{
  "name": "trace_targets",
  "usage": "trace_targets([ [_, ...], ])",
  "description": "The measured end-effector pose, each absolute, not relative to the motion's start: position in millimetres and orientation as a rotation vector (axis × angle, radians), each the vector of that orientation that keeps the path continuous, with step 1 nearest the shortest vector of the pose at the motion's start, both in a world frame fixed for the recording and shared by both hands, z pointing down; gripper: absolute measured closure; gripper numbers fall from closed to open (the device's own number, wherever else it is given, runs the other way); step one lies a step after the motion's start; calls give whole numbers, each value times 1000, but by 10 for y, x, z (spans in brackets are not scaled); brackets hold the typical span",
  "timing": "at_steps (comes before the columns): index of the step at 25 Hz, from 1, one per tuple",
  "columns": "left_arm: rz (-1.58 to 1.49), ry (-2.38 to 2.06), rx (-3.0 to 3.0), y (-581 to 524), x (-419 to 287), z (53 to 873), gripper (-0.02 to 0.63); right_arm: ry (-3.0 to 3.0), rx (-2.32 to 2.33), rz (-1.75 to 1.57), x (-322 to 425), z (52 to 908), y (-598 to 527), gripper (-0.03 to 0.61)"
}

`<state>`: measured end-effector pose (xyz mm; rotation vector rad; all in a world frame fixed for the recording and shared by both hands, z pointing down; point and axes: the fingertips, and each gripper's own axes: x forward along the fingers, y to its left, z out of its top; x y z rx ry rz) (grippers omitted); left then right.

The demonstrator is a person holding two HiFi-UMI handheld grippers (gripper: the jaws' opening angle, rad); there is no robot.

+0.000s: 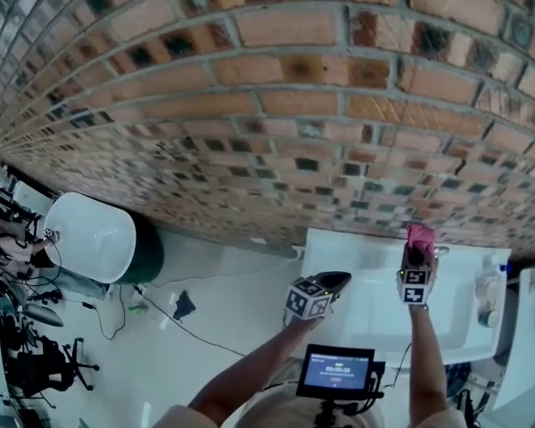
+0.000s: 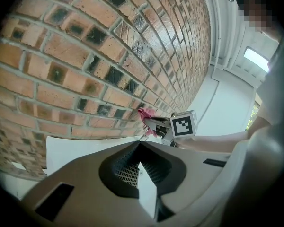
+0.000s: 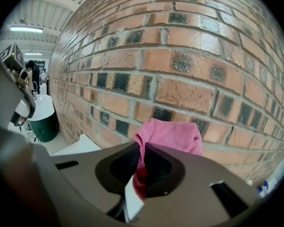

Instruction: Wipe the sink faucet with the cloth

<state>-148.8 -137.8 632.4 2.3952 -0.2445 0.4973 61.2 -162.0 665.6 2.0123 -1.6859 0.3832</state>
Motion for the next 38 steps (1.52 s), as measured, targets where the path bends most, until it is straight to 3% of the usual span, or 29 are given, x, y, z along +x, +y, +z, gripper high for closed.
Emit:
trace_targets([
  [10, 521, -249, 2389, -1286, -1748, 6415, 614, -1885, 1898, 927, 98, 7437, -1422, 558],
  [18, 492, -239, 2395, -1354, -2133, 6251, 614, -2068, 2024, 1407, -518, 7097, -549, 557],
  [27, 510, -114, 2305, -929, -2033, 6691, 614, -2047, 2482, 1469, -192, 6487, 847, 557],
  [33, 543, -90, 2318, -799, -1789, 6684, 614, -2189, 2766, 1564, 160, 6162, 1225, 558],
  [38, 501, -128, 2365, -810, -1452, 6397, 614, -2332, 2691, 1532, 448, 5966, 1166, 557],
])
